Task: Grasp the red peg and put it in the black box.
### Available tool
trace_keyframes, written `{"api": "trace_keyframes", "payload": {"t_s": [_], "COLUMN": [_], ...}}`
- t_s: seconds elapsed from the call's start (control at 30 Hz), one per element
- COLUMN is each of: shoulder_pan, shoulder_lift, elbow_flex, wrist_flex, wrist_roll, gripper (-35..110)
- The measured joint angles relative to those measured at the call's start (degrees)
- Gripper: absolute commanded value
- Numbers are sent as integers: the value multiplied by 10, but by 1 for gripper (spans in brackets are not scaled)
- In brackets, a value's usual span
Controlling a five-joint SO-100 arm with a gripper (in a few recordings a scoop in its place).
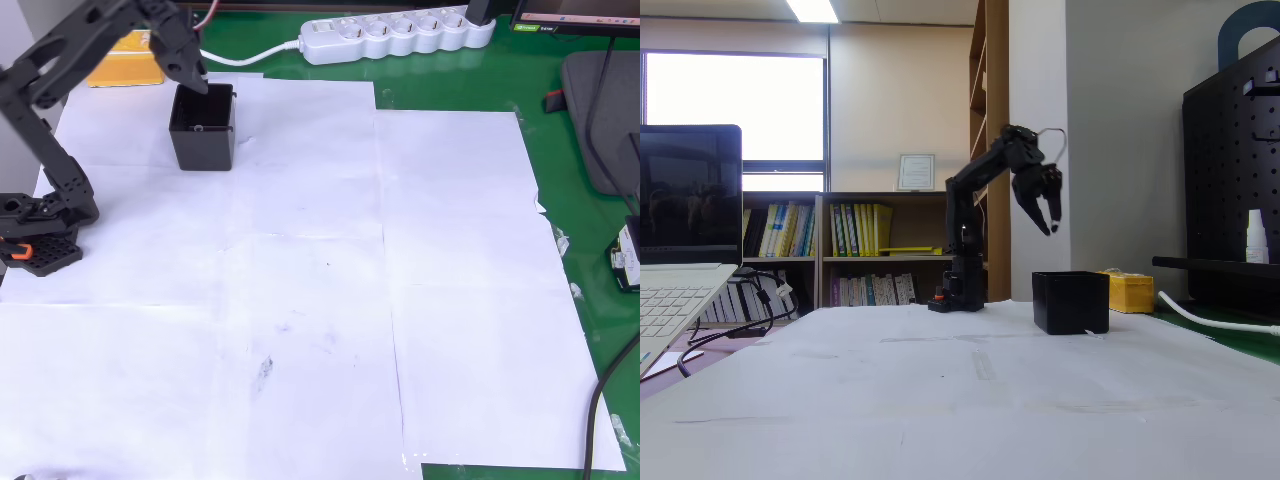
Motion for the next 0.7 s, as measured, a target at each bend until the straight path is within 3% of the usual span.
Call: {"api": "trace_keyframes", "payload": {"t_s": [0.3,0.53,0.7], "shoulder_pan": [151,184,185], "shoulder_lift": [-308,-521,-645], "elbow_flex": [-461,-764,-892], "wrist_flex": [-129,-215,-221], "wrist_roll": [-145,-190,-198], "gripper": [0,0,0]}}
